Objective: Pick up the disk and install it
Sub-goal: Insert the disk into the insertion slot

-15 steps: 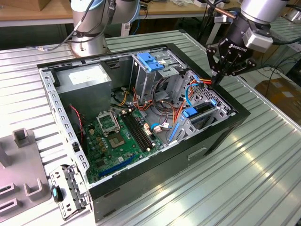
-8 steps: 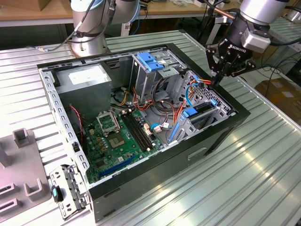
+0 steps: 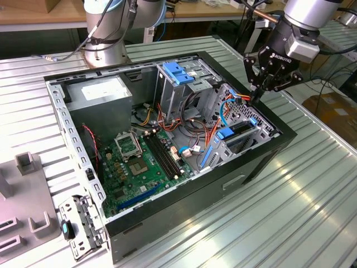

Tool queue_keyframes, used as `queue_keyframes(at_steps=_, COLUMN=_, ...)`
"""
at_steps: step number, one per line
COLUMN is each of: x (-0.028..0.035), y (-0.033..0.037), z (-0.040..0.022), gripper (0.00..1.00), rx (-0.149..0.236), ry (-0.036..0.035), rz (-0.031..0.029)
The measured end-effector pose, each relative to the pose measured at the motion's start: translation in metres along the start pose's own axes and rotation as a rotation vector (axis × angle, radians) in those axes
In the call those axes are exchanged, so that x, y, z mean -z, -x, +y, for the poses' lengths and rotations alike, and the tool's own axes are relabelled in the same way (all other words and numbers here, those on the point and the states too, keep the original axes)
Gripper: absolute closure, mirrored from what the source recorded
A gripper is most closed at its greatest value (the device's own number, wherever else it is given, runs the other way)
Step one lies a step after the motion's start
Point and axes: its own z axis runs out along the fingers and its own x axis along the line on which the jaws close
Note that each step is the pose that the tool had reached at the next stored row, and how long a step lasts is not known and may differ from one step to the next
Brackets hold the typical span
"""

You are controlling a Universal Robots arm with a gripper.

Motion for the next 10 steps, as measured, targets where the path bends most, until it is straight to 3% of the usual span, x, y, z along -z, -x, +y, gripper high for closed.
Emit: queue_keyframes(at_steps=10, x=0.0, y=0.0001, z=0.0001, gripper=0.83, rx=-0.001, ry=0.0001, rz=0.0001)
